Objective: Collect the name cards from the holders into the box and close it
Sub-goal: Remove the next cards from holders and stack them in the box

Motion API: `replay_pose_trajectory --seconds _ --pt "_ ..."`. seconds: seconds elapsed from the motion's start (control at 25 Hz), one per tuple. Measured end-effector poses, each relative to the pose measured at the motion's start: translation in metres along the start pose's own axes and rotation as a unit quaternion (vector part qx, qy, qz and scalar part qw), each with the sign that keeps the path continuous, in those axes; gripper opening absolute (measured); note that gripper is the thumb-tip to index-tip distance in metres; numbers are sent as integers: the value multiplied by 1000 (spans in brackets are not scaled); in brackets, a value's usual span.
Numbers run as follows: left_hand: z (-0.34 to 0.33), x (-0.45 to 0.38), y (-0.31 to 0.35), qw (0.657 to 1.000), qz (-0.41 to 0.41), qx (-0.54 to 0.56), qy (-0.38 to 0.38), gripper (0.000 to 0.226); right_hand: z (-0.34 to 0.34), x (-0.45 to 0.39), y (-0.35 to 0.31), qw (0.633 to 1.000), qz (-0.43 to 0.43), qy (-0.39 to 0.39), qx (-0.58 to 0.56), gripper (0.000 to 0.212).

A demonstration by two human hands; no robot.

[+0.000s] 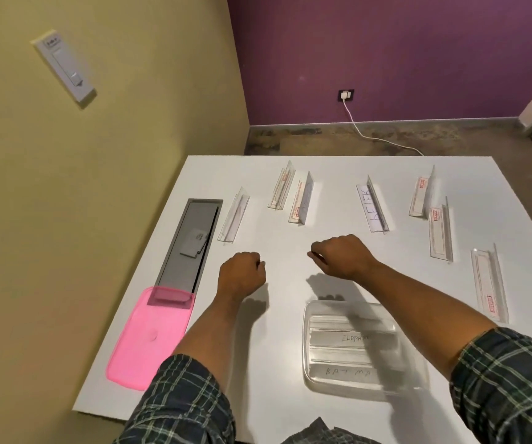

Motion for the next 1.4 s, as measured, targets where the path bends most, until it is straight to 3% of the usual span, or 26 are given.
replay_pose_trajectory --seconds 0.08,0.24,0.44,0.56,0.84,1.0,1.24,1.4 --pt "6 -8 -29 999 31 12 14 26 -3 -33 -13 999 -22 -22 -16 21" --pt "5 -26 -85 991 101 81 44 17 -24 -95 -39 991 -59 -106 -53 35" --pt "-9 -46 -133 970 165 162 70 41 -59 -144 -74 969 -70 -181 -157 57" --pt "-22 -56 -153 955 200 202 82 42 -92 -164 -96 951 -71 -219 -205 63" --pt "-55 -87 -179 930 230 274 81 49 -137 -192 -143 932 -61 -255 -249 71" --pt "-62 -94 -184 914 264 288 111 23 -151 -196 -156 933 -41 -259 -245 70" --pt "-63 -101 -188 900 275 309 137 16 -165 -193 -155 928 -27 -278 -245 73" --pt "-60 -94 -188 855 312 378 169 17 -156 -184 -144 931 -35 -265 -248 75"
Point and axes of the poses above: each hand's wrist, its own x-axis away from the middle knuckle, its own z-axis out of the back of the hand, y = z × x, the point moved 9 cm from there along -x, towards the middle knuckle, and after that the axes turned 10 degrees about -z, right-handed, at the moved point
